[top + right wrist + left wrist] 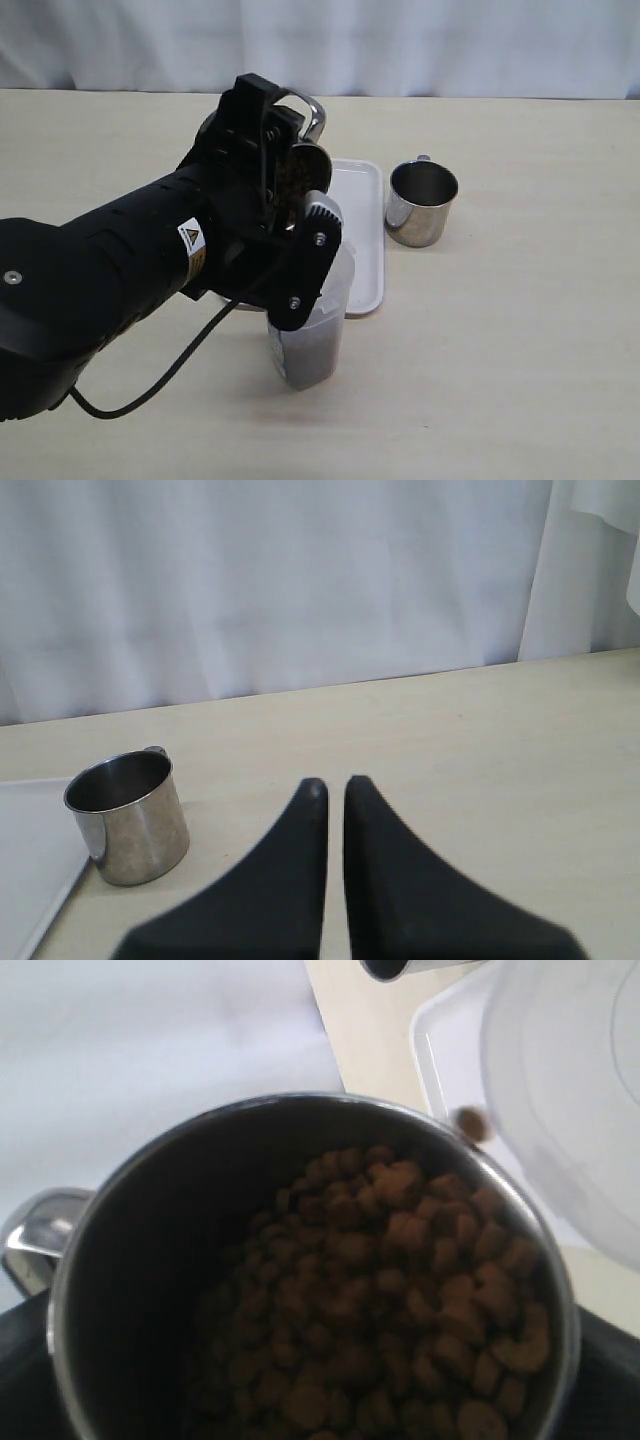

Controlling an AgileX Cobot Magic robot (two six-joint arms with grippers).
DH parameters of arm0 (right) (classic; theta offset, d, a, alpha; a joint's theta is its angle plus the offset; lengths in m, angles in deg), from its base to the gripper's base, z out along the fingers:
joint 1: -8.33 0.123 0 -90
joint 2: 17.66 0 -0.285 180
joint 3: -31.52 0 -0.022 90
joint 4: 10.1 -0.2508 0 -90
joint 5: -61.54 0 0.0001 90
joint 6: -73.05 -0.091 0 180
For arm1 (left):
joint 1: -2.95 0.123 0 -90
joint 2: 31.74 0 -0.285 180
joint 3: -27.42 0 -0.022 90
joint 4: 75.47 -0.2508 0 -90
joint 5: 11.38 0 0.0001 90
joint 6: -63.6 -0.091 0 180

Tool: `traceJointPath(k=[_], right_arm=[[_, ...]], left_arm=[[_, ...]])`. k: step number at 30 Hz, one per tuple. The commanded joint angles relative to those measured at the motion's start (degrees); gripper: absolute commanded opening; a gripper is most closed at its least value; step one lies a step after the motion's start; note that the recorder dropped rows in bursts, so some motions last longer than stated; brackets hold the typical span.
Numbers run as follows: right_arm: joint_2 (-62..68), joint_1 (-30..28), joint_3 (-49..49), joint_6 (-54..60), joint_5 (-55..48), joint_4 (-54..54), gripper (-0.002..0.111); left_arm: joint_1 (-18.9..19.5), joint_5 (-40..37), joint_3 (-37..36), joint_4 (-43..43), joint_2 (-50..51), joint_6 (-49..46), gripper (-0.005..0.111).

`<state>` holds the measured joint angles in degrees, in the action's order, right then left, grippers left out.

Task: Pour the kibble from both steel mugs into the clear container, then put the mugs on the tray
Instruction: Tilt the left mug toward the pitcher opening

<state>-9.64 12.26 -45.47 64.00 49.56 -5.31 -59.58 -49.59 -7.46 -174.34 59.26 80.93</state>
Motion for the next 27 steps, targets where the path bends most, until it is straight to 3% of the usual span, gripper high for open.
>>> traceJointPath(k=[1, 27], right_arm=[[-0.2, 0.2, -0.2, 0.0, -0.1, 0.3, 0.005], [-0.2, 0.2, -0.2, 0.0, -0.1, 0.3, 0.005]], left_arm=[[-0.1, -1.0, 0.7, -1.1, -0.2, -1.8, 0.0], [-0.2, -1.1, 0.7, -1.1, -0.2, -10.8, 0.0]])
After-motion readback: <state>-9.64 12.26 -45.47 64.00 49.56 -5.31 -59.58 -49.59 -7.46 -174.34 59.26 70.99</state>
